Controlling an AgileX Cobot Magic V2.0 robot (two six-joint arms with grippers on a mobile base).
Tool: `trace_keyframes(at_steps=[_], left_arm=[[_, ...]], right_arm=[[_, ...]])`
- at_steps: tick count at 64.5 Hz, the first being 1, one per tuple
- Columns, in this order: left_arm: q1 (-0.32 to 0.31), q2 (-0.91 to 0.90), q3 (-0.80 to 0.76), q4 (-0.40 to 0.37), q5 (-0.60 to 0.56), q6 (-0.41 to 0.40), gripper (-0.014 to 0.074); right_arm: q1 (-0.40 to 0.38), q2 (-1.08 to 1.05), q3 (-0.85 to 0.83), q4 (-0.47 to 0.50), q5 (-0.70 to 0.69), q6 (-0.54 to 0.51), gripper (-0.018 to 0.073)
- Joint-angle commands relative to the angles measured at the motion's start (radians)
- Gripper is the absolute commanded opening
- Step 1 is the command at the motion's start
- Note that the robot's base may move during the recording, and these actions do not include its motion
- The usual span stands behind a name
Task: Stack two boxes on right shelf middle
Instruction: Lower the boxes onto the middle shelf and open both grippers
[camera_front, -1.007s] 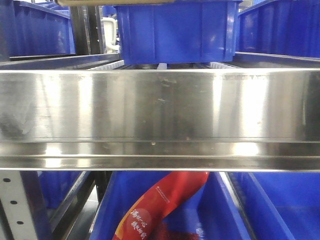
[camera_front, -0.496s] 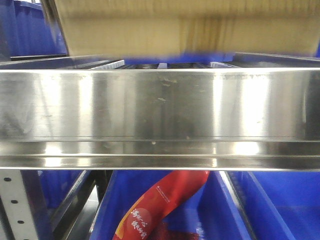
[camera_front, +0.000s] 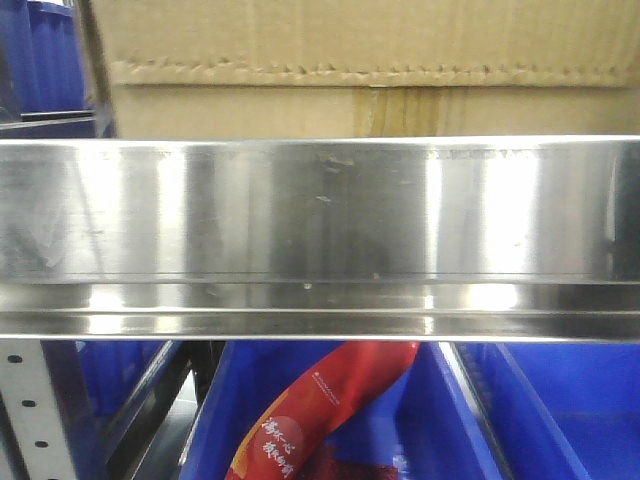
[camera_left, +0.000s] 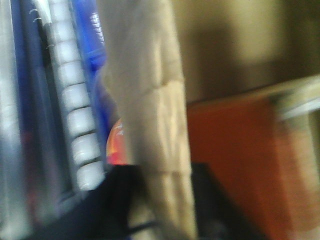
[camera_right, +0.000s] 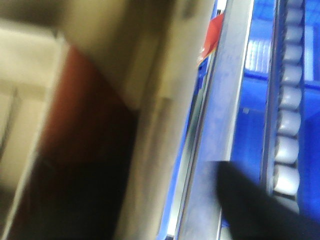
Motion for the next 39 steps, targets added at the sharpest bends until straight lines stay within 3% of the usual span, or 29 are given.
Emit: trace_keyframes(at_steps=[1,3,18,29,39], left_arm=[[0.001,-0.006,-0.009,-0.012,-0.02,0.007,0.0587],[0.001,-0.008,-0.009,-0.012,-0.02,0.007,0.0629],[0.001,-0.054,-0.01,-0.056,-0.02,0.007,0.0439],[0.001,-0.122,-0.01,-0.056,-0.02,0.007,0.0203],[-0.011,-0.184,-0.009,-0.051,-0.02,0.02,-0.0091]], right_arm=[[-0.004,0.0,0.001,-0.006,-0.021,-0.01,0.0451],[-0.004,-0.002,0.001,-0.006,-0.025,-0.01,0.046],[-0.004,-0.046,-0.043,-0.006,-0.04,-0.01,0.0378],[-0.004,-0.122,-0.064,-0.006,-0.054,-0.01,0.0145],[-0.004,-0.205,-0.041,-0.006,-0.081,-0.01,-0.0156]])
